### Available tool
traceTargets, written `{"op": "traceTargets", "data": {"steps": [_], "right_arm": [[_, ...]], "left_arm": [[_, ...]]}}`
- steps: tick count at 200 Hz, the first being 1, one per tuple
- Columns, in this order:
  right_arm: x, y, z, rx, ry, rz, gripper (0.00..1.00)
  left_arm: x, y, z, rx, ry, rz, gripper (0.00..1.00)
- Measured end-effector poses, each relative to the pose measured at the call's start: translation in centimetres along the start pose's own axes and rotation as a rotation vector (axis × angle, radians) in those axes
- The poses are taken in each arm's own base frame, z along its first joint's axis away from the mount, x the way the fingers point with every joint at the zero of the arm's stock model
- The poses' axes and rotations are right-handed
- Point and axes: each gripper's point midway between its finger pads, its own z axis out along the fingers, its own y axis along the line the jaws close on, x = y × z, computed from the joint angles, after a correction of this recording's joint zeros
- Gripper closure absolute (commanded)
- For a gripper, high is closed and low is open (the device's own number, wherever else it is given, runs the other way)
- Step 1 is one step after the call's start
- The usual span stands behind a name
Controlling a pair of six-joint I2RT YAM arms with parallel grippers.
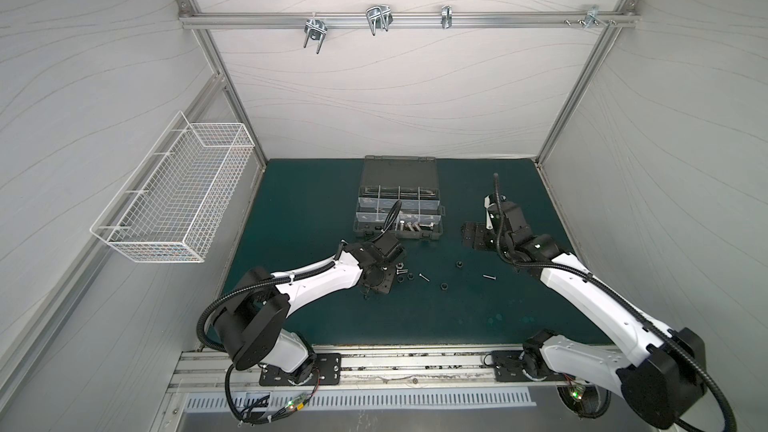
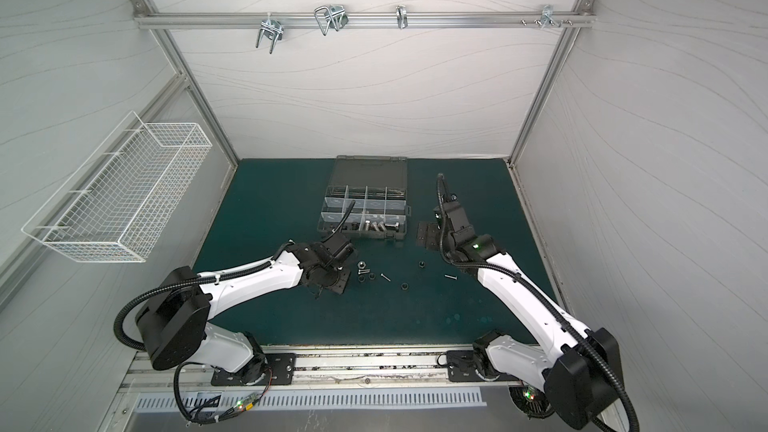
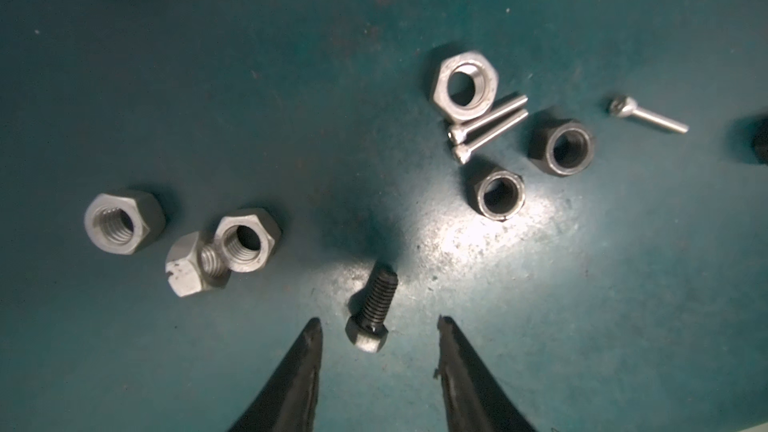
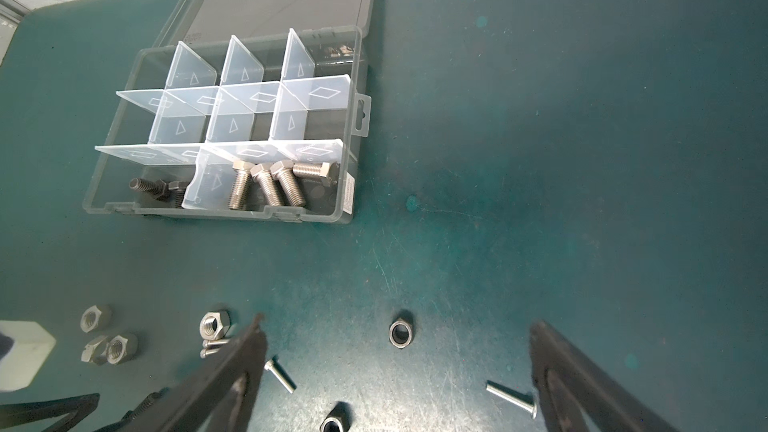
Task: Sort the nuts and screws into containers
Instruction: 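Move the left gripper back over another black bolt lying on the mat, then close the left gripper on the black bolt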
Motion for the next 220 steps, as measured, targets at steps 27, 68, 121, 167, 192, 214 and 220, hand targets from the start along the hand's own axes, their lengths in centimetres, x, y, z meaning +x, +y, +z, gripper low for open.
{"op": "traceTargets", "data": {"steps": [27, 68, 121, 167, 192, 214, 220], "right_arm": [[0.1, 0.0, 0.1, 0.001, 0.003, 0.000, 0.01], [0.1, 0.0, 0.2, 0.002, 0.006, -0.001, 0.01], [0.2, 0.0, 0.2, 0.004, 0.008, -0.002, 0.01], [0.2, 0.0, 0.2, 0.004, 0.009, -0.002, 0.01], [0.2, -0.1, 0.3, 0.005, 0.010, -0.003, 0.01], [0.2, -0.1, 0.2, 0.005, 0.010, -0.003, 0.01], [0.2, -0.1, 0.3, 0.005, 0.010, -0.003, 0.01]], "left_arm": [[0.1, -0.2, 0.2, 0.006, 0.003, 0.004, 0.53], [0.3, -0.5, 0.8, 0.010, 0.022, 0.008, 0.54], [0.9, -0.1, 2.0, -0.022, 0.061, 0.014, 0.58], [0.6, 0.0, 2.5, -0.041, 0.067, 0.014, 0.65], [1.0, 0.1, 3.0, -0.053, 0.087, 0.015, 0.65], [1.1, 0.2, 3.2, -0.058, 0.092, 0.015, 0.66], [1.1, 0.2, 3.2, -0.059, 0.092, 0.015, 0.67]]}}
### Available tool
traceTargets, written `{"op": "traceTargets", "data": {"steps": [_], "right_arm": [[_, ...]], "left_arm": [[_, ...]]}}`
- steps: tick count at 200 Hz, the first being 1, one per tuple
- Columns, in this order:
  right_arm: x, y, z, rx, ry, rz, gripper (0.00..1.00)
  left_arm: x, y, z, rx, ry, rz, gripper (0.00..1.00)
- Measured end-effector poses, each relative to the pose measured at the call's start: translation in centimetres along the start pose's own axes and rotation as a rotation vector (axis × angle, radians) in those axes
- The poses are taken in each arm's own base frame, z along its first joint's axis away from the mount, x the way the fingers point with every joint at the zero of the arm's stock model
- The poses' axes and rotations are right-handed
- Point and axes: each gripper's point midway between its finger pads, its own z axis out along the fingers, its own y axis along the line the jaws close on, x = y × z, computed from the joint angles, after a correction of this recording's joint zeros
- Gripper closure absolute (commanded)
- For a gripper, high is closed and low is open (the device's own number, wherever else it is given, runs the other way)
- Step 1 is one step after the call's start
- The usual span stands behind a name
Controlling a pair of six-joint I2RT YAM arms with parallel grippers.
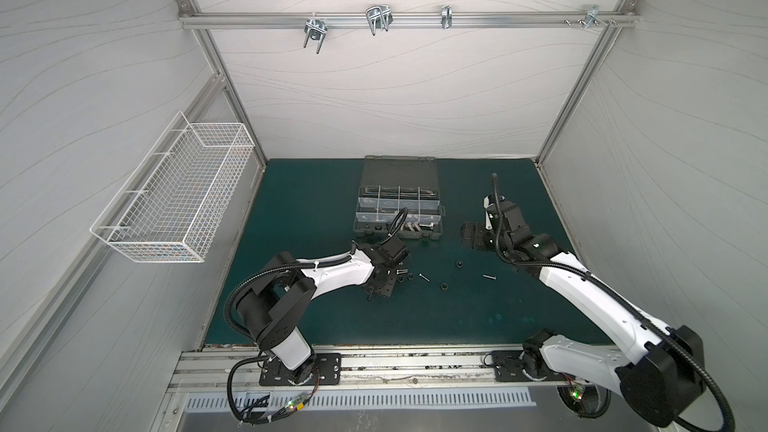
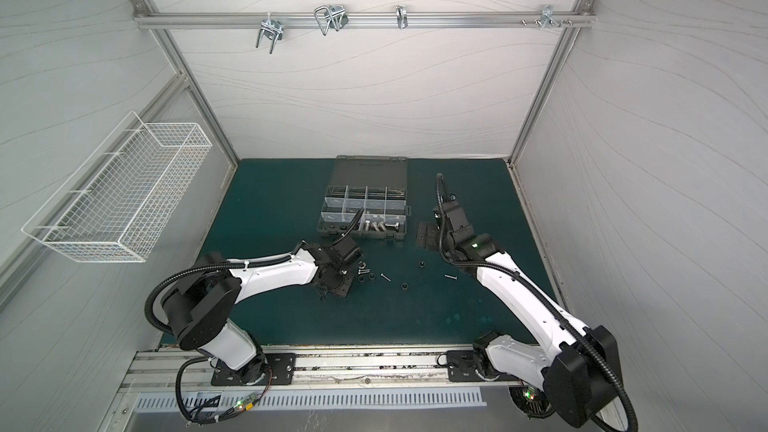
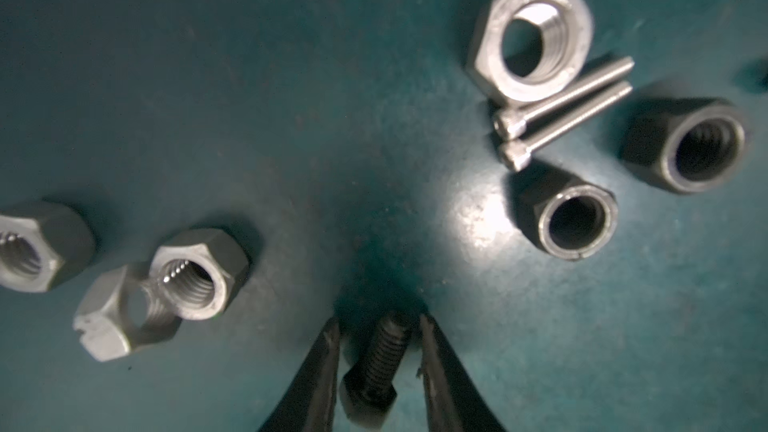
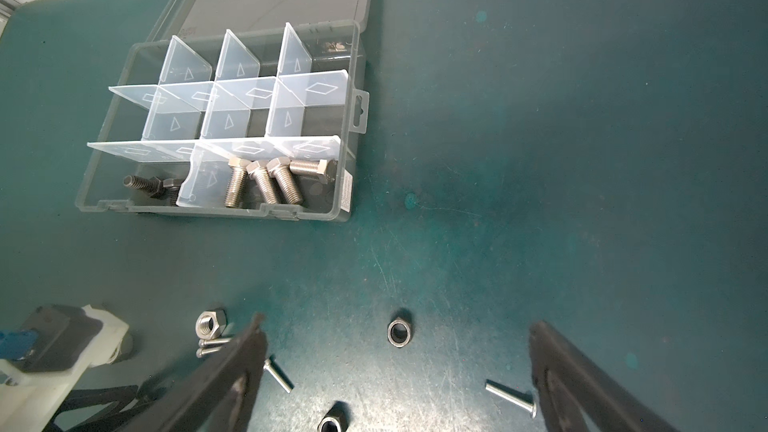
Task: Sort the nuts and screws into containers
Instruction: 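Close the left gripper on the black bolt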
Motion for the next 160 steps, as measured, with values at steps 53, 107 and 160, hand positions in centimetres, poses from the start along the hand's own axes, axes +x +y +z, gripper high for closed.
{"op": "traceTargets", "data": {"steps": [53, 107, 160], "right_arm": [[0.13, -0.06, 0.00, 0.002, 0.005, -0.001, 0.01], [0.13, -0.06, 0.00, 0.002, 0.005, -0.001, 0.01], [0.13, -0.06, 0.00, 0.002, 0.005, -0.001, 0.01]], "left_arm": [[0.02, 0.00, 0.04, -0.001, 0.001, -0.003, 0.81], [-0.01, 0.05, 0.03, -0.004, -0.001, -0.004, 0.88], [-0.05, 0.09, -0.03, -0.006, -0.004, -0.012, 0.94]]}}
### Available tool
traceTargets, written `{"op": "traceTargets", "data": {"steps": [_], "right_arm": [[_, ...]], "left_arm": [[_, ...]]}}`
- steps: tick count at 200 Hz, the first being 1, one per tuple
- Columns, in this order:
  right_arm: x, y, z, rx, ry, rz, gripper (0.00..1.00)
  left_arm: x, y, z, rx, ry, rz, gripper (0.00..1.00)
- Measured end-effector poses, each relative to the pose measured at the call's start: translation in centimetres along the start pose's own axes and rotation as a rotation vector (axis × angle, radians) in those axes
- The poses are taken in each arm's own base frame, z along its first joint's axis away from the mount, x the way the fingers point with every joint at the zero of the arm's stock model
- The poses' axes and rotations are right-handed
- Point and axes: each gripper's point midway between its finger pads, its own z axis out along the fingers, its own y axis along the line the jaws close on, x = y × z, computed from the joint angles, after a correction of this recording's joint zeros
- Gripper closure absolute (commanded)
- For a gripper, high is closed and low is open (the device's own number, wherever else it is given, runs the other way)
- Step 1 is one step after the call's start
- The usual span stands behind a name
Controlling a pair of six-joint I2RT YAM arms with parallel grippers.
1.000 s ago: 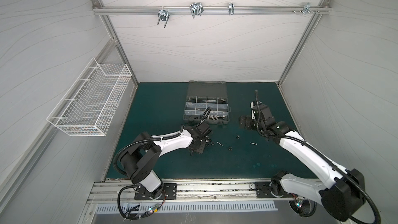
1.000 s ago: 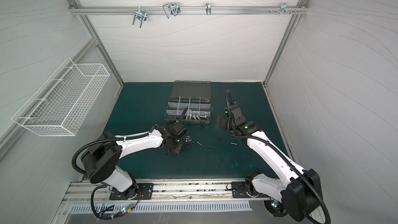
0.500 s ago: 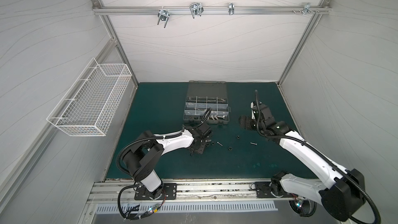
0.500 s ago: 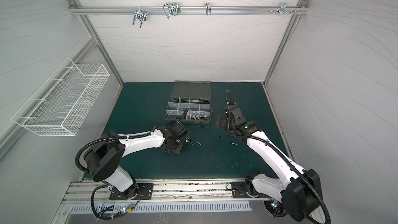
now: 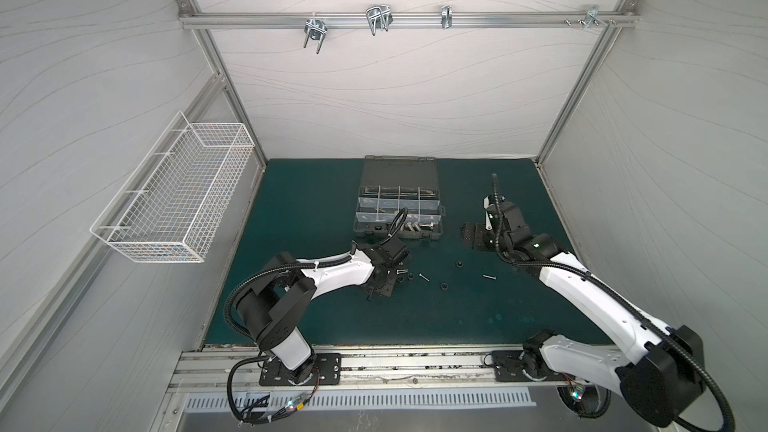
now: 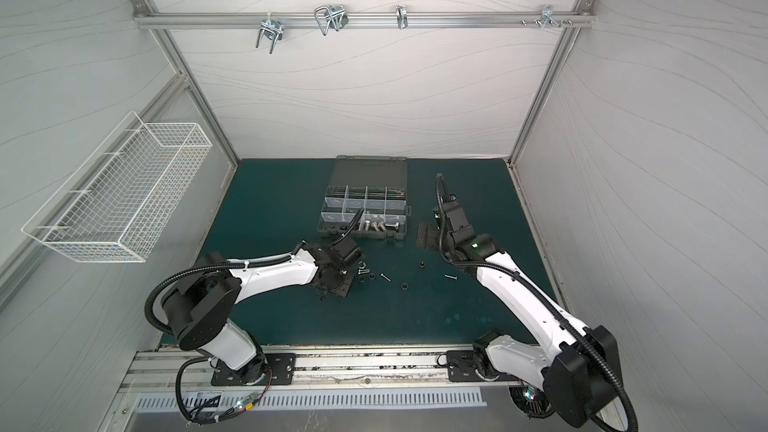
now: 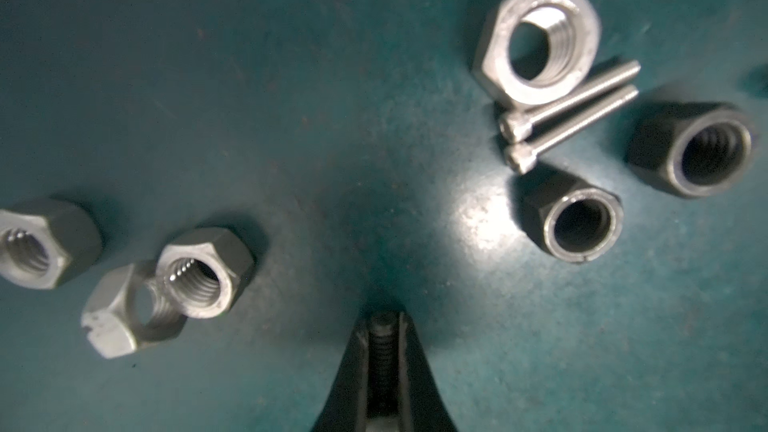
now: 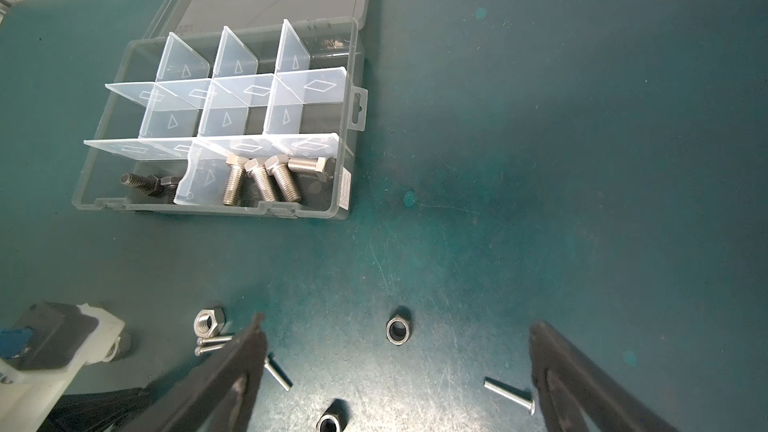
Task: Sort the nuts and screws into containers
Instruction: 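Close the left gripper on the black bolt, then carry the black bolt with the left gripper over the nearest compartment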
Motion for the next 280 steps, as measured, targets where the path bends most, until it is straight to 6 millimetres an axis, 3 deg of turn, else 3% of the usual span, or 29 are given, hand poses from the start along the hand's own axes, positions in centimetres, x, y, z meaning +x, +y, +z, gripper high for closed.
{"op": "traceTargets", "data": {"steps": [51, 100, 174, 209, 253, 280], "right_arm": [[0.0, 0.0, 0.0, 0.000, 0.000, 0.000, 0.01], [0.0, 0.0, 0.0, -0.001, -0.001, 0.007, 0.01], [0.0, 0.0, 0.0, -0.001, -0.001, 0.007, 0.01], [0.0, 0.1, 0.1, -0.003, 0.003, 0.007, 0.01], [0.2, 0.3, 0.5, -0.009, 0.015, 0.005, 0.01], [0.4, 0.3, 0.7, -0.010, 0.024, 0.004, 0.01]], "left_arm": [[-1.0, 0.0, -1.3, 0.009, -0.053, -0.022, 0.97], [-6.6, 0.3, -5.3, 0.017, -0.246, -0.096, 0.98], [-14.0, 6.7, -8.2, 0.002, -0.436, -0.290, 0.98], [-16.2, 8.1, -7.5, 0.004, -0.462, -0.310, 0.98], [-16.9, 9.1, -4.6, -0.008, -0.421, -0.316, 0.97], [-17.7, 9.5, -3.7, -0.015, -0.414, -0.322, 0.97]]}}
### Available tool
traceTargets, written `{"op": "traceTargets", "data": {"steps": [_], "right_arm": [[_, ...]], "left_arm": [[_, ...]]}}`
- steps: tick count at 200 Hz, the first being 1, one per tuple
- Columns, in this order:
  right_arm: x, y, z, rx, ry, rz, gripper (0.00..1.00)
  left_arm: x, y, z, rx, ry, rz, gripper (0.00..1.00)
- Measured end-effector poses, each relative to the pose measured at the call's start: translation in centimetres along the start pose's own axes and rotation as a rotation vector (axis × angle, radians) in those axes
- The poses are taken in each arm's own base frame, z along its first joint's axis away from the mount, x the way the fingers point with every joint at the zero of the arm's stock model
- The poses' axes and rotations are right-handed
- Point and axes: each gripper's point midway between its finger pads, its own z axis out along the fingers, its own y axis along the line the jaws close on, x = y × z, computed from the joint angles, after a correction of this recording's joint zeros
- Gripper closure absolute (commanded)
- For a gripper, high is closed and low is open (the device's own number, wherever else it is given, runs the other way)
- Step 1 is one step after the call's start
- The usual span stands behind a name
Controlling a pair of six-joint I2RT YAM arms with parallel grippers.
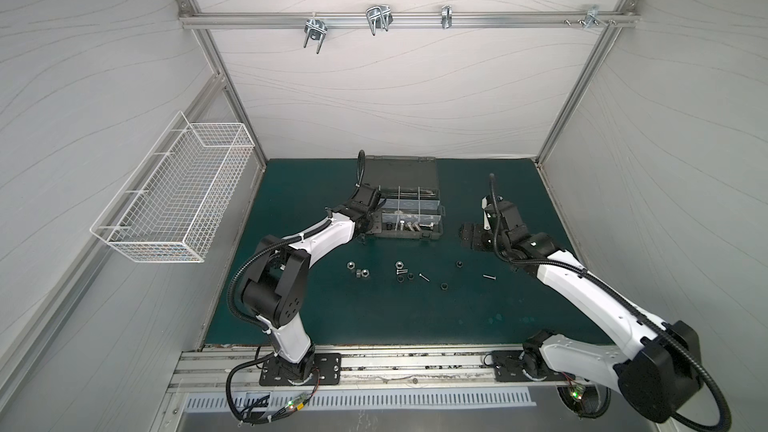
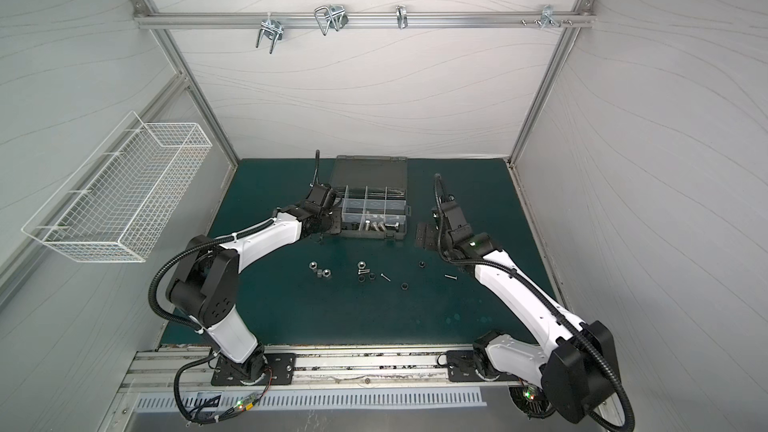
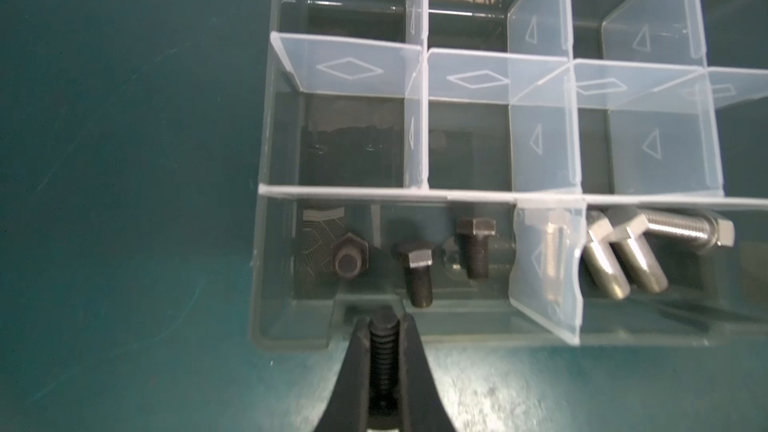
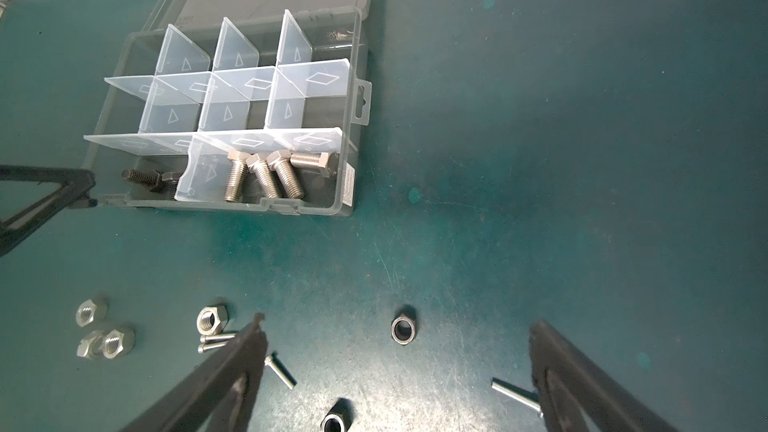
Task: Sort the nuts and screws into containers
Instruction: 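Carry the black bolt with the left gripper over the nearest compartment, then lower and open the left gripper to drop the bolt in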
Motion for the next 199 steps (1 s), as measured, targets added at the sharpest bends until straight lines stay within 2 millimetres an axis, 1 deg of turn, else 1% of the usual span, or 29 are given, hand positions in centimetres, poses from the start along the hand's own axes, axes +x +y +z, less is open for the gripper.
{"op": "traceTargets", "data": {"steps": [40, 104, 132, 167, 184, 199], "right_arm": [[0.4, 0.1, 0.5, -0.003, 0.023, -0.003, 0.01], [0.7, 0.3, 0.7, -0.014, 0.039, -0.004, 0.01], [1.1, 0.2, 1.2, -0.006, 0.056, -0.006, 0.01], [1.7, 0.2, 1.9, 0.000, 0.087, -0.009, 0.01], [1.9, 0.3, 2.1, -0.004, 0.097, -0.010, 0.01], [2.0, 0.4, 2.2, -0.007, 0.101, -0.011, 0.01]], "left_arm": [[-1.1, 0.0, 0.8, -0.001, -0.018, -0.013, 0.97], [-1.5, 0.3, 2.2, -0.013, -0.009, -0.022, 0.94], [-1.5, 0.5, 2.9, -0.023, 0.000, -0.023, 0.89], [-1.2, 0.6, 3.4, -0.031, 0.009, -0.024, 0.75], [-1.6, 0.5, 3.2, -0.029, 0.002, -0.026, 0.66], [-2.0, 0.4, 3.1, -0.027, -0.007, -0.027, 0.60]]}}
